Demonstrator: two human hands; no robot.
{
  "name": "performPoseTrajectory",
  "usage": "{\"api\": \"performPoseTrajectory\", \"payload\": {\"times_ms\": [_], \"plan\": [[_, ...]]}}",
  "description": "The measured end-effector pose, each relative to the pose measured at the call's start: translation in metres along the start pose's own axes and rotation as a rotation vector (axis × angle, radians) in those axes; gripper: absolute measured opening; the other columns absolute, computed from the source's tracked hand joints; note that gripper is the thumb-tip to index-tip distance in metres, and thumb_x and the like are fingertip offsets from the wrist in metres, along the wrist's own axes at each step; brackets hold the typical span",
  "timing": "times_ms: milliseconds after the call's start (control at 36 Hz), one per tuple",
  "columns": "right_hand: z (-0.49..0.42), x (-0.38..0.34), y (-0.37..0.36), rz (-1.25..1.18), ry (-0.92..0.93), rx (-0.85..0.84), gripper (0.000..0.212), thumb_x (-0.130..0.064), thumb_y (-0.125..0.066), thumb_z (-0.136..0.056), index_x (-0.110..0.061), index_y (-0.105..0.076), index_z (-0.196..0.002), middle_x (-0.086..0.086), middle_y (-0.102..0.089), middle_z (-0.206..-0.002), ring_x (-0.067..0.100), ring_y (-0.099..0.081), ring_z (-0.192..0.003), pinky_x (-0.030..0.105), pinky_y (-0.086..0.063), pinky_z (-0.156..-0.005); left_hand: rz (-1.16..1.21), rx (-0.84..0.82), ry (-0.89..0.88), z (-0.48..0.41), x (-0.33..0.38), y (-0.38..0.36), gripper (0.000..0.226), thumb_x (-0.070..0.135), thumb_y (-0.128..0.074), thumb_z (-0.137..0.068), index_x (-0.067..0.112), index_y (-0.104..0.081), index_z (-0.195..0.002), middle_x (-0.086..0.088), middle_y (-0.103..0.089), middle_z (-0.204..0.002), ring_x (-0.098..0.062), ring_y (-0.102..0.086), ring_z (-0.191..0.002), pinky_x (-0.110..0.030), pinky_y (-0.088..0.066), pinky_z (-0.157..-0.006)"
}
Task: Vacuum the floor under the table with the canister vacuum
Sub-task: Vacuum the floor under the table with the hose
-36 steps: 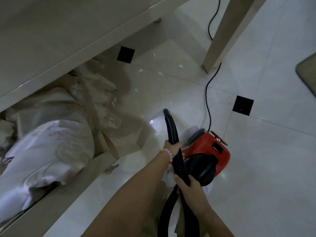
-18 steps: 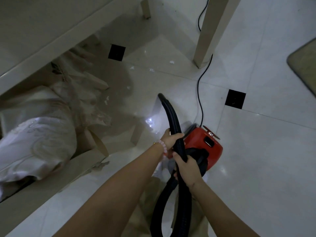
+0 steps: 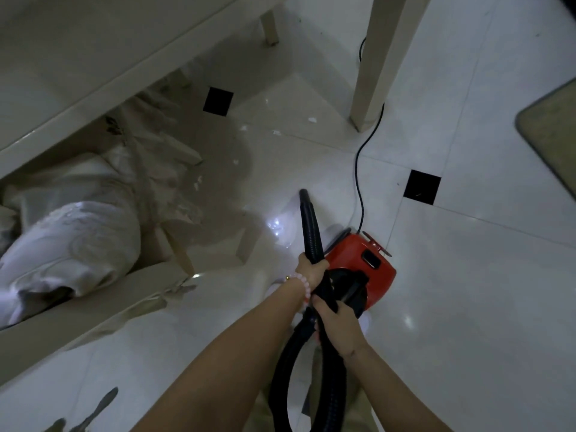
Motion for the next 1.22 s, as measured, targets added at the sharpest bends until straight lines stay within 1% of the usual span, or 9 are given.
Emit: {"api": "performPoseTrajectory", "payload": {"times_ms": [111, 194, 306, 639, 750, 833, 1000, 1111, 1222], "plan": [[0.001, -0.005, 0.002, 0.022, 0.011, -0.002, 0.044, -0.037, -0.059, -0.089, 0.006, -0.065, -0.093, 0.008, -0.058, -0.059, 0.015, -0.055, -0.046, 0.024, -0.047, -0.048, 0.017, 0.034, -0.023, 0.012, 0.012, 0.005, 0.047, 0.014, -0.057, -0.086, -0.007, -0.042, -0.126, -0.013, -0.053, -0.089, -0.028, -0.057, -0.085, -0.039, -0.054, -0.079], [-0.002, -0.013, 0.005, 0.034, 0.037, 0.010, 0.041, -0.039, -0.059, -0.089, 0.002, -0.065, -0.090, 0.009, -0.059, -0.059, 0.017, -0.055, -0.046, 0.025, -0.047, -0.048, 0.082, -0.015, -0.030, 0.012, 0.018, 0.005, 0.028, 0.011, -0.057, -0.091, 0.007, -0.044, -0.116, -0.010, -0.054, -0.085, -0.022, -0.057, -0.072, -0.032, -0.054, -0.070], [-0.013, -0.030, 0.006, 0.056, 0.088, 0.019, 0.036, -0.040, -0.057, -0.089, -0.006, -0.062, -0.079, 0.008, -0.057, -0.059, 0.017, -0.054, -0.045, 0.028, -0.047, -0.051, 0.122, -0.018, -0.048, 0.006, 0.030, 0.004, 0.030, 0.017, -0.059, -0.090, 0.014, -0.046, -0.118, -0.010, -0.058, -0.089, -0.025, -0.058, -0.082, -0.041, -0.052, -0.087], [-0.063, -0.078, 0.009, 0.028, 0.155, 0.072, 0.028, -0.040, -0.058, -0.090, -0.013, -0.056, -0.080, 0.002, -0.055, -0.061, 0.013, -0.052, -0.050, 0.025, -0.039, -0.050, 0.092, -0.052, -0.090, -0.041, 0.090, 0.001, 0.032, 0.021, -0.062, -0.085, 0.015, -0.049, -0.114, -0.016, -0.058, -0.101, -0.029, -0.059, -0.091, -0.053, -0.049, -0.097], [-0.079, -0.094, 0.008, 0.084, 0.173, 0.107, 0.034, -0.040, -0.057, -0.090, -0.006, -0.055, -0.092, -0.003, -0.049, -0.063, 0.007, -0.047, -0.049, 0.019, -0.034, -0.048, 0.094, -0.085, -0.086, -0.051, 0.114, 0.003, 0.032, 0.015, -0.058, -0.089, 0.011, -0.047, -0.118, -0.014, -0.057, -0.091, -0.029, -0.058, -0.085, -0.052, -0.050, -0.096], [-0.090, -0.106, 0.004, 0.100, 0.180, 0.109, 0.034, -0.040, -0.055, -0.091, -0.006, -0.054, -0.091, -0.003, -0.047, -0.061, -0.002, -0.046, -0.034, 0.010, -0.031, -0.038, 0.112, -0.106, -0.063, -0.059, 0.130, 0.006, 0.023, 0.010, -0.055, -0.093, 0.012, -0.046, -0.114, -0.012, -0.055, -0.084, -0.025, -0.058, -0.074, -0.044, -0.053, -0.082], [-0.107, -0.138, 0.005, 0.162, 0.202, 0.134, 0.040, -0.042, -0.055, -0.090, -0.004, -0.056, -0.101, 0.002, -0.059, -0.075, 0.009, -0.054, -0.055, 0.022, -0.037, -0.052, 0.110, -0.087, -0.050, -0.079, 0.159, 0.009, 0.019, 0.008, -0.053, -0.094, 0.010, -0.043, -0.111, -0.012, -0.053, -0.081, -0.023, -0.056, -0.067, -0.036, -0.052, -0.069], [-0.114, -0.149, 0.004, 0.149, 0.186, 0.087, 0.031, -0.040, -0.057, -0.089, -0.009, -0.053, -0.091, 0.002, -0.057, -0.070, 0.012, -0.053, -0.055, 0.024, -0.040, -0.053, 0.100, -0.080, -0.028, -0.086, 0.167, 0.012, 0.010, 0.007, -0.052, -0.095, 0.012, -0.045, -0.090, -0.012, -0.051, -0.080, -0.022, -0.055, -0.066, -0.035, -0.052, -0.067], [-0.114, -0.147, 0.004, 0.149, 0.170, 0.018, 0.027, -0.036, -0.057, -0.090, -0.016, -0.050, -0.074, 0.000, -0.055, -0.064, 0.009, -0.049, -0.052, 0.019, -0.038, -0.048, 0.122, -0.089, 0.004, -0.088, 0.161, 0.015, 0.025, 0.007, -0.054, -0.094, 0.009, -0.042, -0.116, -0.013, -0.052, -0.083, -0.023, -0.056, -0.067, -0.038, -0.052, -0.068]]}}
Point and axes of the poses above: each hand's wrist, its own z-axis away from the middle knuckle, its own y-axis out of the back of the hand, x = y × z, the point moved 7 cm from there along -z, towards the middle knuckle
